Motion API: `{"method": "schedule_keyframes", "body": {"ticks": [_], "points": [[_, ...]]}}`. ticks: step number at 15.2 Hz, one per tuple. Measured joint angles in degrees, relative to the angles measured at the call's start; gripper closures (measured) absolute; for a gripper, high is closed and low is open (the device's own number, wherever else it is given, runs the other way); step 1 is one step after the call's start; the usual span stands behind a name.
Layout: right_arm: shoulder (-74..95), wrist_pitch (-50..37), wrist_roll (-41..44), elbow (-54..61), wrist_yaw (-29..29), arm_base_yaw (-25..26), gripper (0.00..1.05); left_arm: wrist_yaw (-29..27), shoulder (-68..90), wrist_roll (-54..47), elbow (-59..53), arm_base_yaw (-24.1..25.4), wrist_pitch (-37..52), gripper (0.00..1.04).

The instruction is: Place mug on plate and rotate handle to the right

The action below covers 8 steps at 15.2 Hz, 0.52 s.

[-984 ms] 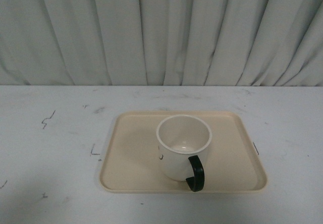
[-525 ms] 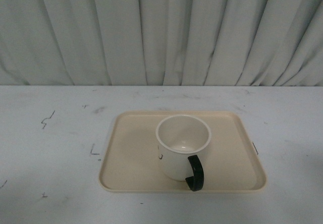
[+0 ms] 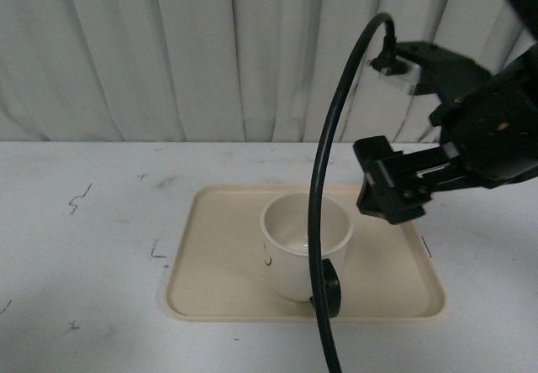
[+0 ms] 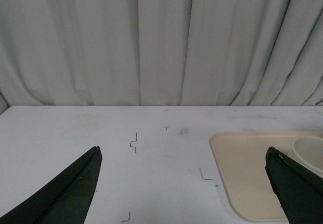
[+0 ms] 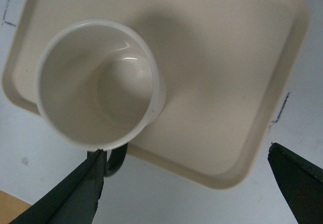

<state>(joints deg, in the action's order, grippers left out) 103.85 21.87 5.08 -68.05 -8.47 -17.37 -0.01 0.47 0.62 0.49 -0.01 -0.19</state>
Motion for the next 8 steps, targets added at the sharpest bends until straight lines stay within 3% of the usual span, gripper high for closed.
{"method": "schedule_keyframes", "body": {"ticks": [3,8], "points": [[9.9,5.9,-10.7,-9.8,0.0,-2.4,0.06,0.0,0.0,0.0,0.0,0.0,0.0,0.07],[16.0,4.9,-15.2,-12.9,4.7,-5.1,0.06,0.0,0.0,0.0,0.0,0.0,0.0,0.07]]}}
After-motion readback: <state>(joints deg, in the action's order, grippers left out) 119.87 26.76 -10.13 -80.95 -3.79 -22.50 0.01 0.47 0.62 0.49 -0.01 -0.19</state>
